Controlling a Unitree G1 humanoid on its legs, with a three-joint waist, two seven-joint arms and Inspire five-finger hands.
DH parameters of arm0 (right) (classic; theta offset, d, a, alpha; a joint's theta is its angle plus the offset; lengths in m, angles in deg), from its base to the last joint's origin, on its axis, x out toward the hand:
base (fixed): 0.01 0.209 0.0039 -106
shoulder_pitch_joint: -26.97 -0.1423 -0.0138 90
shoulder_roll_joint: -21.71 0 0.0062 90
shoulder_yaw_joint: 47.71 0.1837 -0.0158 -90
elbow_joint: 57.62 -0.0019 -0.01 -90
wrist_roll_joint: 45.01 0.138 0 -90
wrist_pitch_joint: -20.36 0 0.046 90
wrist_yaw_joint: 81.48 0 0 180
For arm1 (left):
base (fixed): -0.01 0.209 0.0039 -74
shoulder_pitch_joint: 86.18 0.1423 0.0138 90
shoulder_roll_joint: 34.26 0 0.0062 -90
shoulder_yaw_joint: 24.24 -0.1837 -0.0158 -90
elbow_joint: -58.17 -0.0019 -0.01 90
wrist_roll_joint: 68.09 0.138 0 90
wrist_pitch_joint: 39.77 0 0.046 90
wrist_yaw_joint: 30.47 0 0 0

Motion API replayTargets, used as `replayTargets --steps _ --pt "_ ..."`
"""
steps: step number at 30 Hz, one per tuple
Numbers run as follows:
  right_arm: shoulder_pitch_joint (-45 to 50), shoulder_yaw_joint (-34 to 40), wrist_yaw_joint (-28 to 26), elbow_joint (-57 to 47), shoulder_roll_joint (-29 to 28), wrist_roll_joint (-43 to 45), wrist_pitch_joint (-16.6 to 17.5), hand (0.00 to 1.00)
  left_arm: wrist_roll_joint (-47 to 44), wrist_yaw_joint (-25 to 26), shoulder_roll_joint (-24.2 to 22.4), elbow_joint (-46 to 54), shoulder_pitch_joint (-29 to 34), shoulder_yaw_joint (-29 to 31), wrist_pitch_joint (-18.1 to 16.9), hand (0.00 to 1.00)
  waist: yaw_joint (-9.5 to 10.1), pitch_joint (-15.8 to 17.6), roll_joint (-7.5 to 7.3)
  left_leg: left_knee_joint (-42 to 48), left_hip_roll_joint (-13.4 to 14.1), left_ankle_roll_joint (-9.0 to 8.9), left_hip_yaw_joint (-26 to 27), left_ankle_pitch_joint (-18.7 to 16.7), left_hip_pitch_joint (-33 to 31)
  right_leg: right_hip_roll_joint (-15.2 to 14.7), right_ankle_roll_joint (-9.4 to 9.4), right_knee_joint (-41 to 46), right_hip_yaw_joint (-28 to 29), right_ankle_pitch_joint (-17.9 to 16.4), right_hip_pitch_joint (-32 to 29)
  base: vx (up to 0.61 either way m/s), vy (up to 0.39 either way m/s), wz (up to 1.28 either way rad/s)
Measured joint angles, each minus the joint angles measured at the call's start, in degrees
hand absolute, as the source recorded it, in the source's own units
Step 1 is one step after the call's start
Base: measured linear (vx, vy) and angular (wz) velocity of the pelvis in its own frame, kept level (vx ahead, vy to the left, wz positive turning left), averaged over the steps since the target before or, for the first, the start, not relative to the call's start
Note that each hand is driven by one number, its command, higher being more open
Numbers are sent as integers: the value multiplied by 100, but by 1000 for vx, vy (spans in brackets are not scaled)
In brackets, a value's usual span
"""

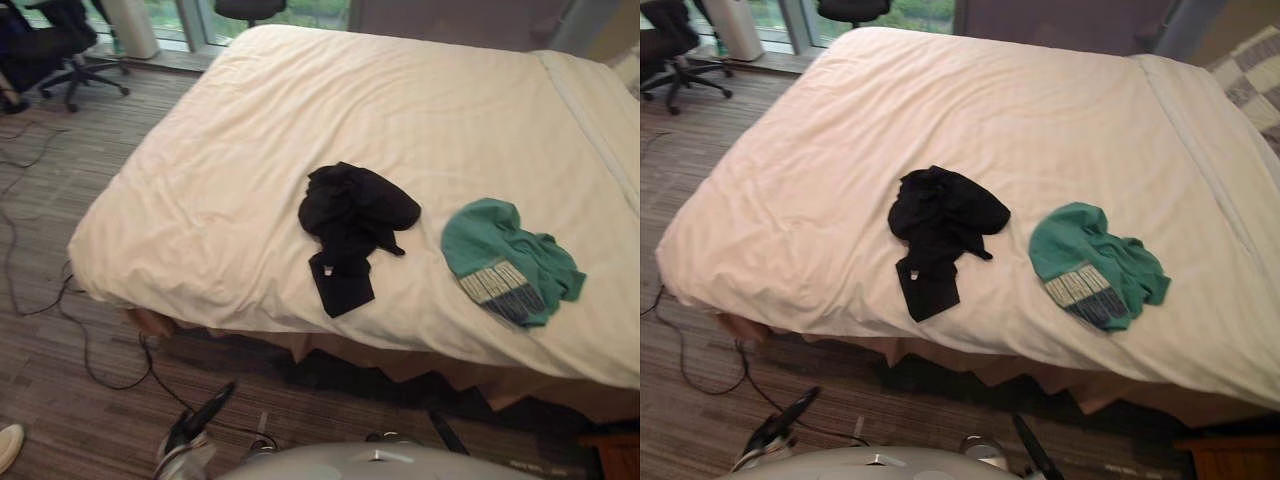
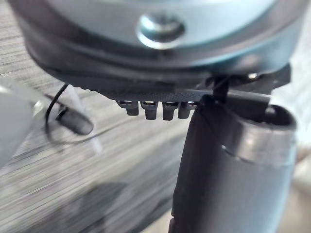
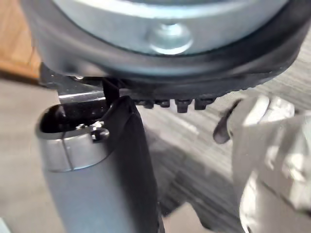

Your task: Tidy up the quilt and then pick up the clothes from the bed and put them into the laundry hamper

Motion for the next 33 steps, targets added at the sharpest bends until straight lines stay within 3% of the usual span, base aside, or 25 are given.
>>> replayTargets --steps 1,2,4,7,11,13,16,17,18,20,21,23,25,26,33 --pt "56 303 12 15 17 26 -3 100 -32 -16 63 14 85 422 -2 100 11 -39 11 -1 -9 27 -25 -36 -22 -46 19 -2 -77 -13 9 -16 33 39" --pt "192 874 98 5 156 221 0 100 -214 -25 251 41 331 1379 -10 100 51 -178 35 -3 -33 58 -88 -76 -81 -85 34 -15 -180 -22 22 -6 42 33" --pt "277 1315 174 -10 408 209 0 100 -267 -11 479 75 477 2098 -17 100 99 -298 42 -4 -37 22 -143 -103 -112 -143 60 -57 -336 -36 113 13 22 50" --pt "411 1468 379 -623 891 -168 0 100 -488 6 1131 148 592 2407 10 100 124 -546 36 -4 -44 55 -128 -30 -243 -216 71 -86 -653 -33 208 14 18 57" --pt "292 915 526 -2351 1497 -853 14 100 -660 18 2106 999 567 1796 1 100 268 -852 -43 -4 -97 35 -194 62 -396 -215 42 -118 -705 -71 141 -21 7 22" --pt "-28 716 730 -3261 1888 -1262 33 100 -655 96 2870 1819 506 1044 -60 100 262 -992 -142 -2 -91 45 -361 163 -568 -143 22 -132 -761 -92 57 -26 -31 26" --pt "-260 612 918 -4217 2098 -1617 238 100 -627 209 3376 3065 371 359 -242 100 252 -1016 -152 -1 -104 62 -497 274 -756 -139 10 -85 -797 -99 -87 -27 -15 24" --pt "-300 553 978 -4465 2156 -1706 332 100 -612 250 3539 3372 234 135 -334 100 259 -1015 -148 -1 -115 72 -522 291 -787 -143 30 -79 -797 -87 -111 -5 3 15" --pt "-413 421 1085 -4699 2220 -1814 435 100 -610 318 3696 3573 -19 -322 -750 100 255 -1054 -191 0 -143 82 -574 330 -788 -157 57 -66 -775 -70 -102 1 15 17" --pt "-589 311 1188 -4960 2200 -2039 499 100 -430 587 3165 4610 -434 -1010 -944 100 217 -1073 -125 5 -206 123 -645 366 -777 -215 39 -26 -447 -80 -104 7 60 23" --pt "-688 239 1266 -5153 2106 -2234 499 100 -284 704 2555 5499 -457 -1255 -1001 100 168 -1059 -98 13 -250 141 -655 378 -785 -256 40 -25 -332 -81 -144 -16 102 11" --pt "-864 69 1341 -5872 1565 -2886 493 100 892 950 687 7580 -197 -2185 -981 100 59 -976 -38 24 -307 161 -608 385 -874 -302 60 -58 -181 -69 -283 -30 79 -14" --pt "-1021 -143 1348 -6086 1365 -3052 449 100 1445 865 341 7890 -150 -3059 -801 100 -12 -834 2 27 -259 168 -474 391 -857 -264 124 -73 -23 -24 -329 -18 2 -40" --pt "-1176 -384 1341 -6135 1366 -3054 389 100 1524 803 340 7887 -159 -3319 -617 100 -146 -783 39 27 -228 168 -372 391 -840 -239 141 -77 97 -6 -379 -28 -24 -50" --pt "-1327 -1039 1161 -6646 1387 -3276 365 100 1637 830 316 7859 -446 -3726 -494 100 -457 -379 161 29 -106 138 416 272 -520 -119 139 -111 938 192 -601 -24 -1 -66"
